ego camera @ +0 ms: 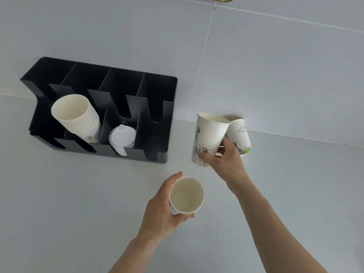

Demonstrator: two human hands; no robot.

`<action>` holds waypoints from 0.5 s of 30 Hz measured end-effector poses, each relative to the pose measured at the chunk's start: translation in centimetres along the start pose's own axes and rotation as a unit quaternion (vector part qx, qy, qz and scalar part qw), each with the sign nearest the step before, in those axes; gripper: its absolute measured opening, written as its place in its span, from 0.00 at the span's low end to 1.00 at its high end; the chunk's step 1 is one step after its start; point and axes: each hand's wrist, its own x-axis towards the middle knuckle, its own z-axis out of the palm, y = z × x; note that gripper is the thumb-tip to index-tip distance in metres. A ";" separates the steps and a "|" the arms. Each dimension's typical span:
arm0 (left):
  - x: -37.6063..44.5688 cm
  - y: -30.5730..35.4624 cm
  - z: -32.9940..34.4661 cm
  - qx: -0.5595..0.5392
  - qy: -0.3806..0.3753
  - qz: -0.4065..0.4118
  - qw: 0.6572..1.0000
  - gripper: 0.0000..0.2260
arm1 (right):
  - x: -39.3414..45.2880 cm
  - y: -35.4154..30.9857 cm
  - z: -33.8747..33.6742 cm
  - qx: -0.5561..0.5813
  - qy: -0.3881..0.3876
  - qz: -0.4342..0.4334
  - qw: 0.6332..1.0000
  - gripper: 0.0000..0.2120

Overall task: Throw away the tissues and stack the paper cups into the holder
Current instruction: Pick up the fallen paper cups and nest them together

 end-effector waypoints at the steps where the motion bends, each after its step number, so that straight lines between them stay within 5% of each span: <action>1: 0.0 0.1 0.0 0.001 0.000 -0.002 1.000 0.48 | -1.7 -0.7 -0.7 0.033 -0.018 -0.024 0.999 0.23; 5: 0.0 0.1 0.1 -0.005 -0.002 -0.021 1.000 0.48 | -6.5 -0.7 -1.8 0.075 -0.087 -0.140 0.984 0.28; 11: 0.0 0.7 -0.2 -0.023 -0.007 -0.023 0.999 0.45 | -8.8 3.7 0.1 -0.057 -0.105 -0.169 0.978 0.36; 15: -0.3 0.8 -0.6 -0.008 -0.026 -0.008 1.000 0.48 | -8.8 5.8 -0.3 -0.066 -0.188 -0.135 0.971 0.57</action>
